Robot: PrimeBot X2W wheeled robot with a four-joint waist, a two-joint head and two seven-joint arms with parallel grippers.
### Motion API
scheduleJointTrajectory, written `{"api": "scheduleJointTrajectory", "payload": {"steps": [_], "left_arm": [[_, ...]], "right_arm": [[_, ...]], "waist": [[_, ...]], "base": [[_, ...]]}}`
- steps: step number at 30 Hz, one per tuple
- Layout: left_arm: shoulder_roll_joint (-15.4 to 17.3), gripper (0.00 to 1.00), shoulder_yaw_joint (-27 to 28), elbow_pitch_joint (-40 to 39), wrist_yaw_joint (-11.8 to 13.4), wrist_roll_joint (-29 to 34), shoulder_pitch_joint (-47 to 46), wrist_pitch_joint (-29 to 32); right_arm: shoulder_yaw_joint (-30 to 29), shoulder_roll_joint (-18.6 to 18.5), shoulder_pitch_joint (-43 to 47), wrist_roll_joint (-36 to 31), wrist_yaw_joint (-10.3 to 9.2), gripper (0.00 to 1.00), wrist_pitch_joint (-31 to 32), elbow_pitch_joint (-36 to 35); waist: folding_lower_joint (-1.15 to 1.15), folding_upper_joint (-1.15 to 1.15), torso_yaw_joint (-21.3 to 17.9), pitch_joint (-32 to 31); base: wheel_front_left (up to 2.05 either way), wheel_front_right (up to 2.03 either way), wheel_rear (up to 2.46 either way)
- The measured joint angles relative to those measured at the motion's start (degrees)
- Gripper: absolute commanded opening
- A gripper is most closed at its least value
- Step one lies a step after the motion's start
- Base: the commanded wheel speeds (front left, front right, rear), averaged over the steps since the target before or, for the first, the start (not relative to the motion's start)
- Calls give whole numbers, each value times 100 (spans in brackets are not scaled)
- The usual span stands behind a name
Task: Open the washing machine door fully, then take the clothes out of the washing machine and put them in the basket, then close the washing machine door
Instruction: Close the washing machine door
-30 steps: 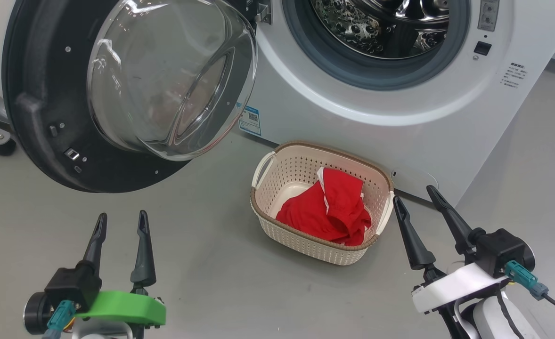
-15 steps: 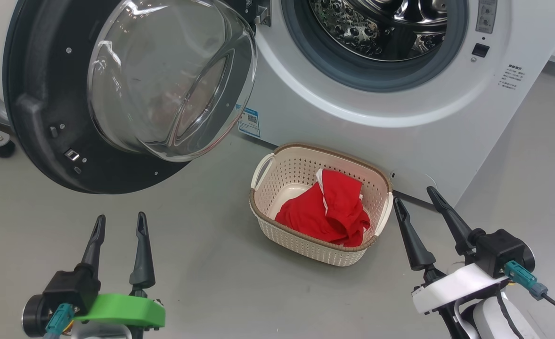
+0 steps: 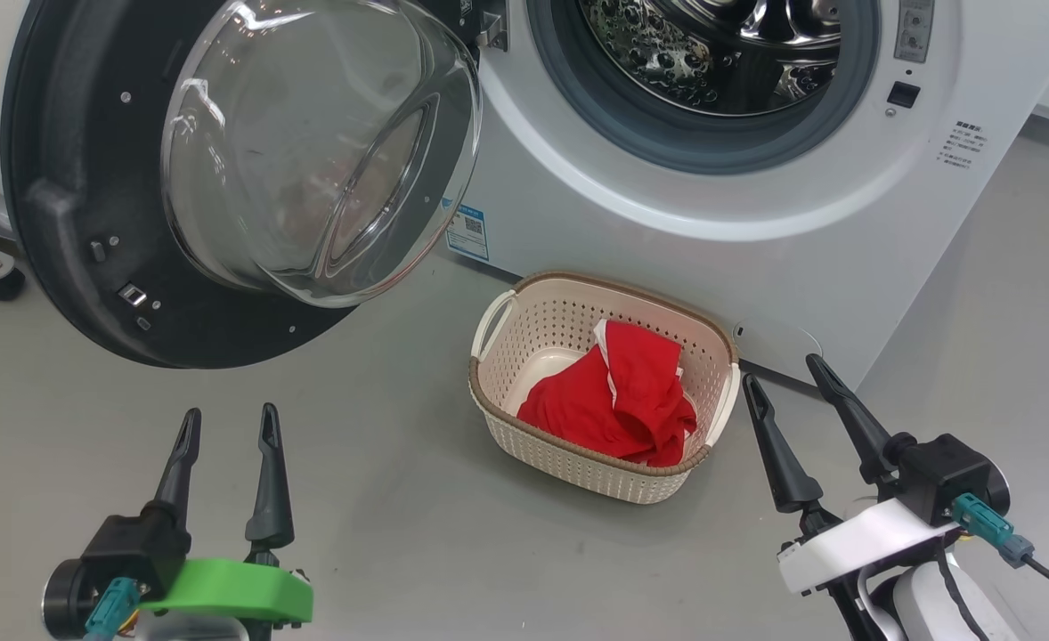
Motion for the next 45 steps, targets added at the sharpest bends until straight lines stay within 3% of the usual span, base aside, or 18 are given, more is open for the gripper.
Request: {"api": "scheduleJointTrajectory", "payload": {"steps": [17, 18, 20, 33, 45], "left_arm": [[1, 98, 14, -18, -1, 33, 29, 0], [1, 43, 11, -16, -1, 66, 32, 0], [1, 0, 8, -14, -1, 102, 40, 0], [1, 0, 88, -82, -1, 100, 65, 0], [225, 0, 697, -597, 3, 101, -59, 0]], "right_arm": [[1, 30, 0, 1, -1, 100, 1, 8], [2, 33, 0, 2, -1, 100, 1, 8], [8, 37, 0, 11, -1, 100, 1, 13], [174, 83, -5, 38, -1, 100, 1, 0], [354, 37, -137, 100, -1, 100, 10, -277]], "waist": [[0, 0, -1, -20], [0, 0, -3, -20], [0, 0, -8, -21], [0, 0, -76, 43], [0, 0, -225, 475]], "base": [[0, 0, 0], [0, 0, 0], [0, 0, 0], [0, 0, 0], [0, 0, 0]]}}
